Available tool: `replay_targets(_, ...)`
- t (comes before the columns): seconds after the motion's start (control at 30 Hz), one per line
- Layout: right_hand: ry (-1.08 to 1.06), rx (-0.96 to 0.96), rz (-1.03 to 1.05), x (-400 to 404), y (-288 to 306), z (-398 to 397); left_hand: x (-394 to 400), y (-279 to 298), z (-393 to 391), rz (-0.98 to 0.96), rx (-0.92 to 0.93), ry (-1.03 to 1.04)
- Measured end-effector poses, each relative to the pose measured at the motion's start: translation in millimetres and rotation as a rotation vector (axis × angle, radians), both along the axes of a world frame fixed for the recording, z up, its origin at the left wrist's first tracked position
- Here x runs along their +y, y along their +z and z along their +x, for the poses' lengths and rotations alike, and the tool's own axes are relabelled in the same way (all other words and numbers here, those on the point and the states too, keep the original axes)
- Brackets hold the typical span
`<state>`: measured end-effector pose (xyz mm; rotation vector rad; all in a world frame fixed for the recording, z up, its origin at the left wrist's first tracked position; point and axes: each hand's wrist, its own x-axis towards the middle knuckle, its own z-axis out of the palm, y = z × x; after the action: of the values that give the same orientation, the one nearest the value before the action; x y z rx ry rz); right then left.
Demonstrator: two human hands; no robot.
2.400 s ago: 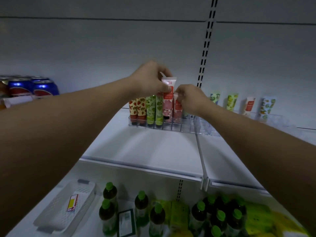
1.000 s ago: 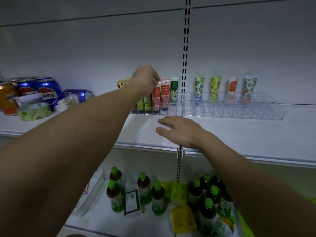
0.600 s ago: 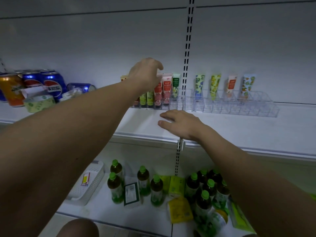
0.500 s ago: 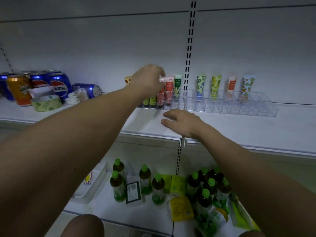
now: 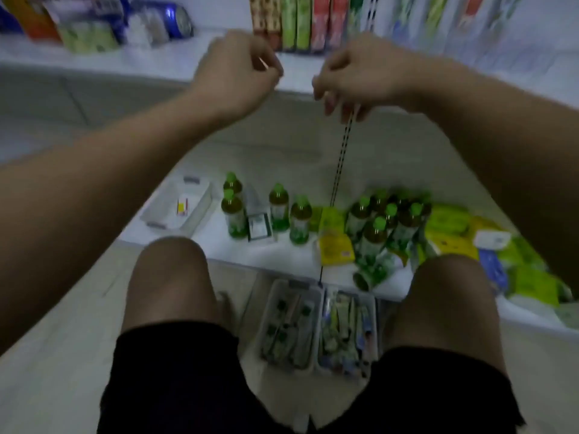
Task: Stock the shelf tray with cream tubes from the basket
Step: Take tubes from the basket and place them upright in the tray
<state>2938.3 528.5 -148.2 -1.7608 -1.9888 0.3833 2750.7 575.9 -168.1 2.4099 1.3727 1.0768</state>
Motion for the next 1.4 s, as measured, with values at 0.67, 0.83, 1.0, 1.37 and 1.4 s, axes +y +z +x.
replay_targets(0.67,-0.233,0.108,-0.895,-26,-374,-47,-32,-364,-8,-1.094,0.188,0.176)
replay_targets(0.83,-0.258,0.174,-1.008,-26,-466,-57,-53,-454,2,-1.233,0.294,0.262)
replay_targets(1.0,-0.410,0.220,-1.060,-9,-542,-76,-89,-522,11,-1.300,0.304,0.260)
replay_targets(1.37,-0.728,0.593,-1.114,24,-585,-69,-119,-569,31,-1.314,0.300,0.354)
replay_targets(1.4,-0.730,0.655,-1.115,21,-581,-65,-118,-568,31,-1.311,0.286,0.345)
